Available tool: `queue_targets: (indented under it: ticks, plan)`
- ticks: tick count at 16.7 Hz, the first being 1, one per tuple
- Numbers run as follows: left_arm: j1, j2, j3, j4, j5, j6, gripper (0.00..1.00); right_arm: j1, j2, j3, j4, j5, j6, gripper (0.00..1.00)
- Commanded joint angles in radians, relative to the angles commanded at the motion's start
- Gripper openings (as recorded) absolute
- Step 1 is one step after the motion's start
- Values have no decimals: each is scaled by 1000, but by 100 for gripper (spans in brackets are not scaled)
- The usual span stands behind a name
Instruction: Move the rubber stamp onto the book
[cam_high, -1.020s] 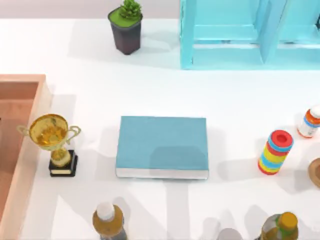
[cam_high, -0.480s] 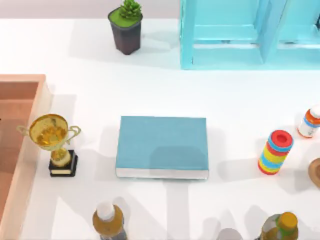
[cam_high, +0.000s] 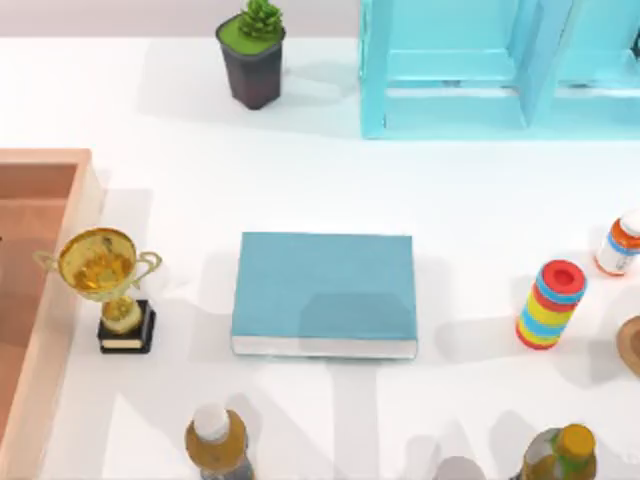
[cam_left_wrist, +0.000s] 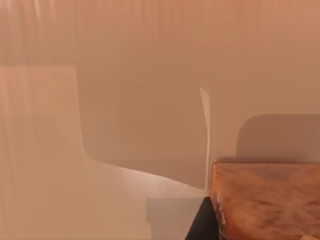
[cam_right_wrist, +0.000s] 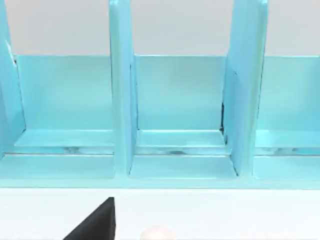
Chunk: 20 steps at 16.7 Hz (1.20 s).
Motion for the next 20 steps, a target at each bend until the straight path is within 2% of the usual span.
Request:
queue_targets:
  ticks: [5,14,17,20]
  plan:
    - [-78,-68,95,-80,-14,-99,0,0,0,0,0,0,0,100]
    - [-412,-168,382,-458,3,-371,0,0,0,0,0,0,0,100]
    - [-438,-154,409,-545,-2,-430,0,0,0,0,0,0,0,100]
    - [-438,-149,410,-559,-4,-440,0,0,0,0,0,0,0,100]
